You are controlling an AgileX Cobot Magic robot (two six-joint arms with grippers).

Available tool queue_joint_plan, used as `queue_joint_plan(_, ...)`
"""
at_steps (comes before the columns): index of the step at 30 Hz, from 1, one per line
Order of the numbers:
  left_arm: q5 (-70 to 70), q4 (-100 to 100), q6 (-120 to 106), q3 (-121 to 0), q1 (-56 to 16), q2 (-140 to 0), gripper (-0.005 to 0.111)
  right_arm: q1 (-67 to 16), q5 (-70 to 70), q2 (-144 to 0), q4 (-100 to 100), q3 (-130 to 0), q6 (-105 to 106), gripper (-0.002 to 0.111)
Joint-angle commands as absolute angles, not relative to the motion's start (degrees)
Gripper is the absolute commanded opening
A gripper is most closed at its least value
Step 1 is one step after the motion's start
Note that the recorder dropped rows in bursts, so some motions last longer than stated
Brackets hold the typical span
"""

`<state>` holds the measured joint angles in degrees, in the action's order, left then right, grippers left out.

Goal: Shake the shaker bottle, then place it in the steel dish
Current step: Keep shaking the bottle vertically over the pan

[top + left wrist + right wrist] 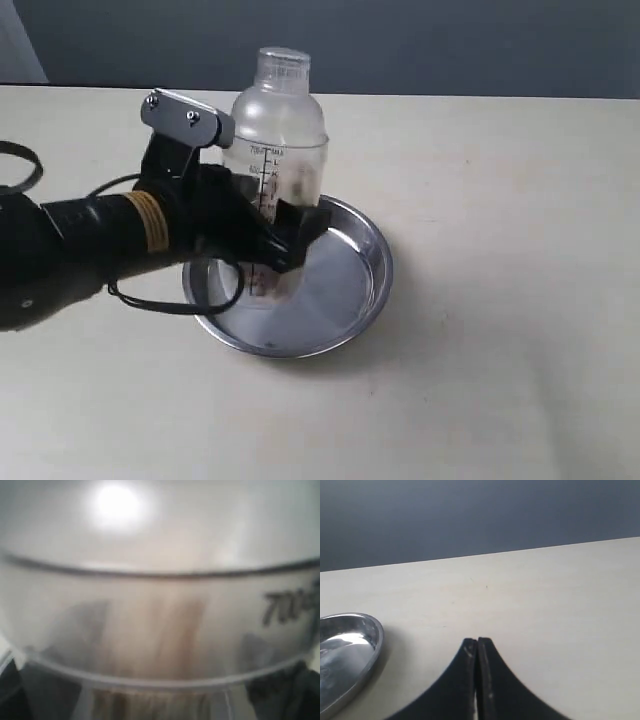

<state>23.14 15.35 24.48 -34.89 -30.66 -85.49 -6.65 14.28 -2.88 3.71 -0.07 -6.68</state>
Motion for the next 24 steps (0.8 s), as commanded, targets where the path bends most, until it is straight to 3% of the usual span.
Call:
queue_joint_plan(1, 28.20, 18.62, 24.83, -41.38, -30.50, -75.54, 0.000, -6.77, 13.47, -3.10, 3.59, 0.00, -6.68, -0.001)
queue_joint_plan(3, 22.29, 18.73, 24.69, -38.59, -30.50, -78.93, 0.000, -6.77, 13.47, -3.10, 3.59, 0.00, -6.68, -0.001)
queue_joint_plan(6, 25.33, 15.91, 25.37, -33.53, -30.22, -86.77, 0.000, -6.77, 13.47, -3.10, 3.59, 0.00, -6.68, -0.001)
queue_joint_plan(10, 36.84, 17.80, 25.29, -36.47, -30.37, -79.71, 0.000, -6.77, 13.58, -3.10, 3.48, 0.00, -6.68, -0.001)
queue_joint_plan(13, 29.54, 16.62, 22.94, -40.86, -30.37, -74.69, 0.000, -6.77, 13.58, -3.10, 3.48, 0.00, -6.68, -0.001)
queue_joint_plan(15, 22.97, 16.62, 22.94, -38.16, -30.48, -78.20, 0.000, -6.77, 13.58, -3.10, 3.48, 0.00, -6.68, -0.001)
queue_joint_plan(18, 28.36, 12.73, 25.18, -32.54, -29.31, -87.78, 0.000, -6.77, 13.58, -3.10, 3.48, 0.00, -6.68, -0.001)
queue_joint_plan(22, 35.17, 29.49, 31.28, -35.30, -29.77, -82.57, 0.000, -6.77, 13.58, -3.10, 3.48, 0.00, -6.68, -0.001)
queue_joint_plan(24, 26.75, 13.68, 17.97, -37.50, -27.59, -80.86, 0.000, -6.77, 13.58, -3.10, 3.48, 0.00, -6.68, -0.001)
